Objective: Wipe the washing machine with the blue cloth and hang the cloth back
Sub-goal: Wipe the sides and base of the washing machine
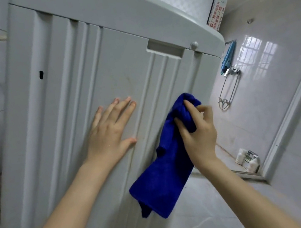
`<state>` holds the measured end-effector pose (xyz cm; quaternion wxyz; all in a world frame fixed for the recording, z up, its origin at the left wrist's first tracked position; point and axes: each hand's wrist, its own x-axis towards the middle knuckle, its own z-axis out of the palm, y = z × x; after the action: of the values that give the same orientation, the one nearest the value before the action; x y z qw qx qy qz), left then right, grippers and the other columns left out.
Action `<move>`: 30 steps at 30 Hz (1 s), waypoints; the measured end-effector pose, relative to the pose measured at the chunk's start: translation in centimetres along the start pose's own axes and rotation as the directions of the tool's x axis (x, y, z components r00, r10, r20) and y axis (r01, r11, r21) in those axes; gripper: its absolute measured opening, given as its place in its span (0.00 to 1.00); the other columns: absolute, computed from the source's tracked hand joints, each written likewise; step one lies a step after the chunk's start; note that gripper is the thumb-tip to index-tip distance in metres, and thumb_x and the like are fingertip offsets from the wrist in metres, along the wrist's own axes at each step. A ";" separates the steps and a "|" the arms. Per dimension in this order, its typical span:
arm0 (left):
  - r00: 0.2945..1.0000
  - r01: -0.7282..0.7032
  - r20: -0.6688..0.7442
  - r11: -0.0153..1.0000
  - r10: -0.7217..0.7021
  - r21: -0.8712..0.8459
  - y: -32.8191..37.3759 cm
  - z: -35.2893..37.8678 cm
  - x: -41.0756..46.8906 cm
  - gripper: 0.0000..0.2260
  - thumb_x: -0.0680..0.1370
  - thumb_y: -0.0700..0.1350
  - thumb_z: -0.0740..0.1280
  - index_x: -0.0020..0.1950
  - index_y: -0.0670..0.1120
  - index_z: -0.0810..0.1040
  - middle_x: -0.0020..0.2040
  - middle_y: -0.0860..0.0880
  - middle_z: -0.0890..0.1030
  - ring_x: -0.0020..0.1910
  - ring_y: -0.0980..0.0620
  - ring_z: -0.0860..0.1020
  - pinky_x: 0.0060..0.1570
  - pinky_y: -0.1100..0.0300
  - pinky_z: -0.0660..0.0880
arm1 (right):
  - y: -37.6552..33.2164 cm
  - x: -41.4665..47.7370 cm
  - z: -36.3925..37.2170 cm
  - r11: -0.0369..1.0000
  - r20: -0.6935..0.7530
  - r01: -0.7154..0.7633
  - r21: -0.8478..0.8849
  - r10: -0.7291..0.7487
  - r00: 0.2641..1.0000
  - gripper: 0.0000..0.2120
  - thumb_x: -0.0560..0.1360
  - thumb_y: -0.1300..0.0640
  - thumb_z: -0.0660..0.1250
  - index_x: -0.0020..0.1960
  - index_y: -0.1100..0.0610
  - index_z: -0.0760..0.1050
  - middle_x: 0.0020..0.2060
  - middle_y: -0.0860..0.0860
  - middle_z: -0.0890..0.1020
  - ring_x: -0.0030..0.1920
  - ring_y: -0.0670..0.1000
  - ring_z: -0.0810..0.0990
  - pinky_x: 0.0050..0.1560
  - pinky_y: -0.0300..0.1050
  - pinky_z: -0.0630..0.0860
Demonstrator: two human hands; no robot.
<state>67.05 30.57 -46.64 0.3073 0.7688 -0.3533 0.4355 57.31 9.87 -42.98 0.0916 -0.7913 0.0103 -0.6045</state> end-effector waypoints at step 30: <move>0.990 0.113 -0.081 0.993 -0.115 -0.034 -5.7 -2.7 0.9 0.43 0.67 0.55 0.78 0.78 0.54 0.62 0.80 0.54 0.59 0.79 0.50 0.56 0.77 0.47 0.47 | -0.2 1.0 -0.1 0.888 0.169 0.415 -0.198 -0.386 0.907 0.23 0.68 0.54 0.79 0.62 0.54 0.80 0.48 0.50 0.77 0.37 0.52 0.78 0.28 0.43 0.72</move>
<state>70.84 35.60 -45.59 0.3573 0.7644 -0.3022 0.4435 57.44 9.96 -41.99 -0.1269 -0.8177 -0.0894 -0.5543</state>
